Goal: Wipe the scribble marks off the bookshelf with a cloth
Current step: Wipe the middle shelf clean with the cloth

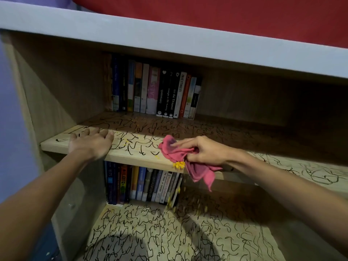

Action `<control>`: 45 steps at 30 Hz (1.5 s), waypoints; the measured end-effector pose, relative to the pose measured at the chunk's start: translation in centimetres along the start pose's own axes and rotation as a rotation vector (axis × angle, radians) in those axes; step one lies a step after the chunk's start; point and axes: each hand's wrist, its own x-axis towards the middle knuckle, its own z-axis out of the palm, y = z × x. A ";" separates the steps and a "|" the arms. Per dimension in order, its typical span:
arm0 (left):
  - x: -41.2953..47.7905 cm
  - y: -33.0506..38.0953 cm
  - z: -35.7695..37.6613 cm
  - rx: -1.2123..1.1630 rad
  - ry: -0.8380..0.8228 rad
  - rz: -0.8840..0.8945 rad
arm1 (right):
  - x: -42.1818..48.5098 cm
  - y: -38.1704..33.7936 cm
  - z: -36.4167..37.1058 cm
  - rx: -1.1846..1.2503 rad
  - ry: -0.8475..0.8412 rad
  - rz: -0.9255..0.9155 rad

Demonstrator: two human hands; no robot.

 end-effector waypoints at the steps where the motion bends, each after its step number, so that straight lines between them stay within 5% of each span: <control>1: -0.1 0.0 0.0 -0.010 -0.003 -0.002 | -0.3 -0.3 -0.4 0.010 -0.023 -0.024; 4: 0.0 0.2 -0.1 -0.006 0.007 -0.005 | -1.7 -0.7 -3.3 0.103 0.032 -0.016; 7: 0.0 0.1 0.0 -0.005 0.006 -0.002 | -3.5 1.2 -6.4 0.155 0.158 0.251; 10: 0.1 0.1 0.1 -0.003 0.017 -0.008 | -4.5 3.7 -4.5 0.091 0.110 0.470; 20: 0.2 -0.3 0.6 -0.109 0.093 0.043 | -2.8 0.0 0.8 0.095 0.181 0.059; 23: 0.0 -0.1 -0.2 -0.083 0.162 0.078 | -0.5 0.4 -1.1 0.142 0.301 0.153; 26: -0.9 3.2 -1.5 0.037 0.220 0.216 | 1.2 1.2 -2.2 0.134 0.181 0.273; 28: -1.4 7.3 -2.7 -0.049 0.244 0.372 | 1.2 1.8 -2.9 0.151 0.245 0.286; 32: -1.5 16.2 -2.7 -0.259 -0.050 0.643 | -1.4 4.1 -2.7 0.261 0.572 0.475; 36: -0.1 22.0 0.2 -0.041 -0.387 0.686 | -2.2 7.4 -0.7 0.034 0.483 0.774; 39: 2.2 23.3 1.2 0.025 -0.428 0.676 | -1.4 7.9 -0.6 -0.037 0.456 0.796; 45: 8.4 21.4 2.2 0.130 -0.213 0.587 | -1.3 8.0 -1.0 -0.071 0.371 0.804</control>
